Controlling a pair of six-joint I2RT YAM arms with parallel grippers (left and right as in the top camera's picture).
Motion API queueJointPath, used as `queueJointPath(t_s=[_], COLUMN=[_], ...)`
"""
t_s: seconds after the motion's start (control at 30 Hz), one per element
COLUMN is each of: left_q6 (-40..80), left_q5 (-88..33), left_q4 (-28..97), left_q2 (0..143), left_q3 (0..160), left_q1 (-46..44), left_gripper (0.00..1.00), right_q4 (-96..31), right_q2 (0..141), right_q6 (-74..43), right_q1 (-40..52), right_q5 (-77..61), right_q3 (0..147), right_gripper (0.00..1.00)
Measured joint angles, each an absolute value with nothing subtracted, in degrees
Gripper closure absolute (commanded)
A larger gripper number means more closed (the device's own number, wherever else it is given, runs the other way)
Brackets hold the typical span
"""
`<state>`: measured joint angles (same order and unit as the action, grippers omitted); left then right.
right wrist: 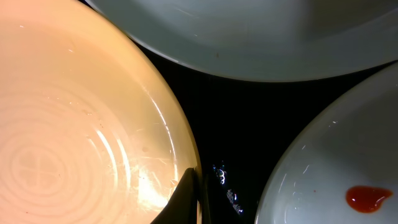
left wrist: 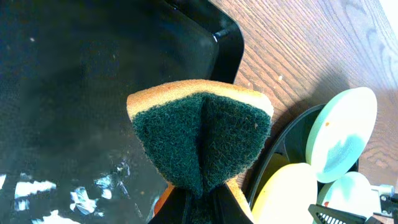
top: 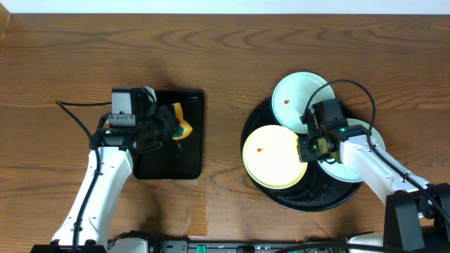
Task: Clean dirty plates on tray and stack at the side
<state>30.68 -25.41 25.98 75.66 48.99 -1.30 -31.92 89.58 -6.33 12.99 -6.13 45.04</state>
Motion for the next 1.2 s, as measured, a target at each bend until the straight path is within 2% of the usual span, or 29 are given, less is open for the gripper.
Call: queueJointPath(t_s=[0.3,0.7,0.93,1.2], left_q6=[28.4,27.5,32.3,39.6], left_q5=[-24.6,-19.6,-19.6,-22.8], left_q4=[27.4,29.7,26.8,20.3], left_q2=[75.9,78.4,87.3,94.9], left_q3=[51.6,61.5,61.5,61.5], left_q1=[-4.2,-22.8,-33.0,-39.0], left_gripper=[0.93,0.93,0.93,0.93], right_q4=[-31.9,-31.9,-31.9,-31.9], right_q2=[89.6,89.6,89.6,89.6], right_q6=[-6.3,-6.3,-6.3,-6.3], right_q1=[13.0,13.0,13.0,13.0], right_q5=[-6.2,-6.1,-6.1,-6.1], right_q3=[45.0,45.0,45.0,45.0], right_gripper=[0.99,0.99,0.99,0.99])
